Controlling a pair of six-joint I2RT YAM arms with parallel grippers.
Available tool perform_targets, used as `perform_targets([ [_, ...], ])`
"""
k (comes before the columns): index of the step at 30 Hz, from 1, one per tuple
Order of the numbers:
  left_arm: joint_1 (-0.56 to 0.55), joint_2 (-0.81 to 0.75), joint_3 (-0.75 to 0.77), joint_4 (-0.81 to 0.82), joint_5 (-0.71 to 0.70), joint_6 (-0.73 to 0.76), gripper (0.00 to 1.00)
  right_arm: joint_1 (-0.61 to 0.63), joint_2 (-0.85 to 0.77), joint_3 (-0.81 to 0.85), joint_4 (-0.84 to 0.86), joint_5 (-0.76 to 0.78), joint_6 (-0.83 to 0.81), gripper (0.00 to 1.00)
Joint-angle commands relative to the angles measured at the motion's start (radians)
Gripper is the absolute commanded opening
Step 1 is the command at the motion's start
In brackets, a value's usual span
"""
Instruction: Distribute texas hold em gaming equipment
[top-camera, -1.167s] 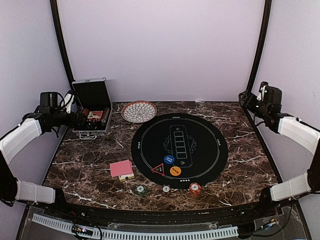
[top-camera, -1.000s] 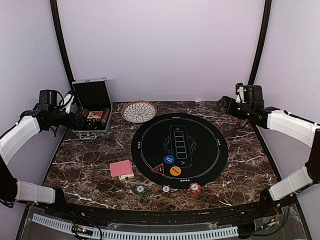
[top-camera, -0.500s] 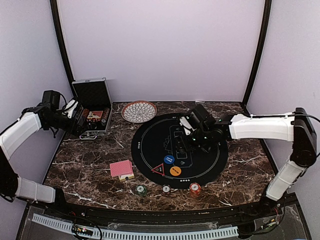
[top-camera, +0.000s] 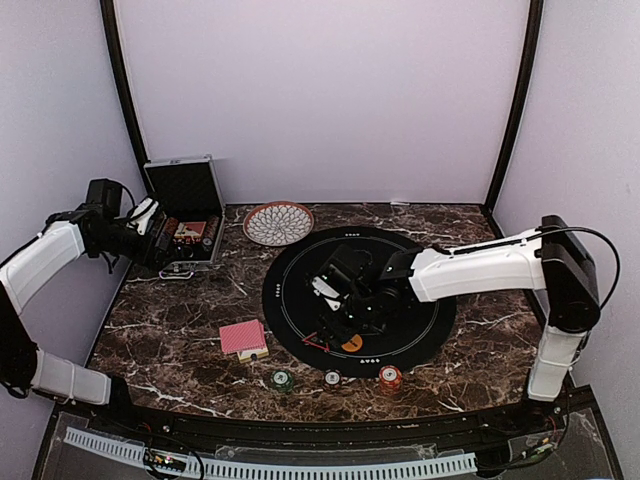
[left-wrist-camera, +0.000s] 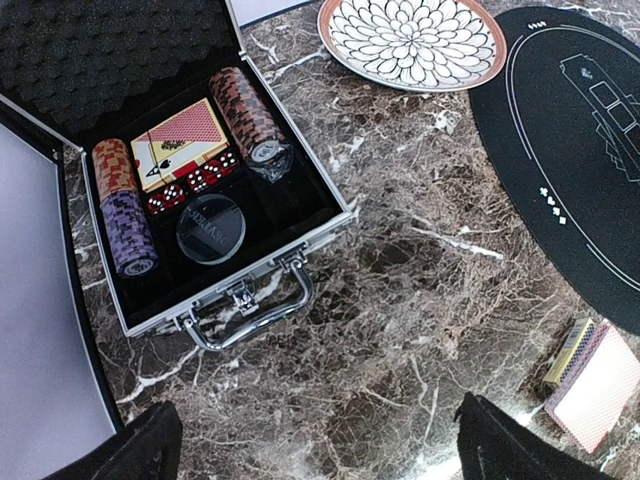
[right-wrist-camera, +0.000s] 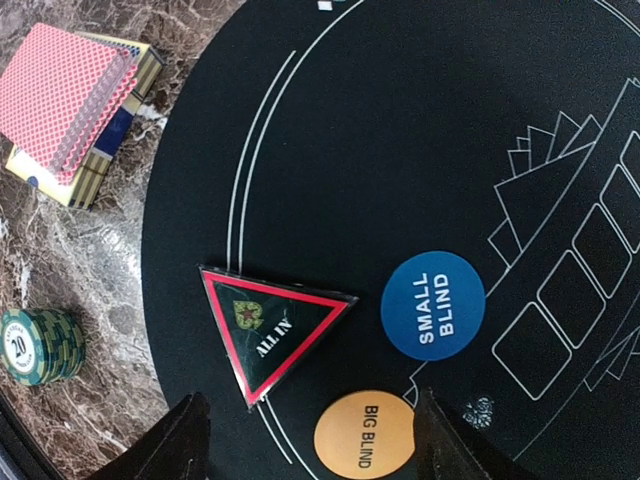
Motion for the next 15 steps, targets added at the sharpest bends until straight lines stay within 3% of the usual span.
perform_targets([
  [1, 0.003, -0.003, 0.042, -0.021, 0.030, -0.002, 0.99, 0.039, 0.033, 0.057, 0.005, 0.016, -0.018, 0.69],
  [15, 0.003, -0.068, 0.032, -0.048, 0.047, -0.011, 0.99, 0.074, 0.094, 0.027, 0.022, 0.055, 0.030, 0.60],
])
